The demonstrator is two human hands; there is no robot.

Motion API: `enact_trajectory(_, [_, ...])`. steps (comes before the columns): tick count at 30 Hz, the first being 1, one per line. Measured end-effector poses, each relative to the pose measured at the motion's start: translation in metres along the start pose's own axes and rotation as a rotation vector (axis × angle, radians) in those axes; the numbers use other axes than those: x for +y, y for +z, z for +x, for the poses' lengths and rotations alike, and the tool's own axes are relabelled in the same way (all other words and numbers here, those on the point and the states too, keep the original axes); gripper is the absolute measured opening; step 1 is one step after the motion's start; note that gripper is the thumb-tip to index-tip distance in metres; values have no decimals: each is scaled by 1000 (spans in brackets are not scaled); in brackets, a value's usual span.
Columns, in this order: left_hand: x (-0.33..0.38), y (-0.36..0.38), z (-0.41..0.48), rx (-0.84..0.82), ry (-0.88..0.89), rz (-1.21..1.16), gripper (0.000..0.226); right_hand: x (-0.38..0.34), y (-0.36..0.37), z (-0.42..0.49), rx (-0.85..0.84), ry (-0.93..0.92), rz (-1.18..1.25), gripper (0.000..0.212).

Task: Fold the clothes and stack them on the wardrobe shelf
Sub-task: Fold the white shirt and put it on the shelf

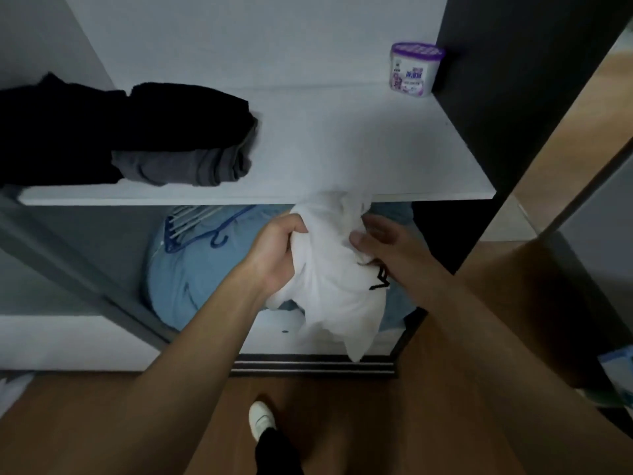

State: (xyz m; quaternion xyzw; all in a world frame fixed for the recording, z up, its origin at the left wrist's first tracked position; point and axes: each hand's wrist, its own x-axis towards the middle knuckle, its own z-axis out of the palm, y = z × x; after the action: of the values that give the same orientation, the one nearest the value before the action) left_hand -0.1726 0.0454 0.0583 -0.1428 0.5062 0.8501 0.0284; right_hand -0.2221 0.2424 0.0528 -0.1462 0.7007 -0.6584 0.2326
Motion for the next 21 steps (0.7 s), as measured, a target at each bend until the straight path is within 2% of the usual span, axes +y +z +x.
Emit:
enact_trajectory(2, [-4, -7, -17, 18, 16, 63, 37, 4, 10, -8, 13, -41, 89, 29])
enact_trajectory(5, [-11, -18, -38, 128, 49, 199, 26, 4, 23, -21, 11, -135, 180, 42])
enact_trajectory(9, [-12, -25, -54, 168, 21, 235, 25, -6, 35, -34, -20, -213, 135, 41])
enact_trajectory(13, [-4, -32, -67, 439, 99, 442, 10, -12, 49, -36, 81, -238, 130, 39])
enact_trajectory(14, [-1, -38, -71, 408, 115, 458, 19, -12, 54, -35, 102, -246, 96, 37])
enact_trajectory(17, [9, -46, -86, 126, 19, 579, 53, -10, 81, -30, 123, -242, -39, 28])
enact_trajectory(18, [10, -48, -89, 98, -3, 591, 52, -9, 93, -30, 113, -238, -68, 25])
enact_trajectory(20, [13, -54, -90, 129, 13, 571, 34, -5, 116, -32, 92, -260, -112, 22])
enact_trajectory(21, [14, -58, -90, 157, 37, 559, 32, -3, 125, -33, 87, -281, -143, 22])
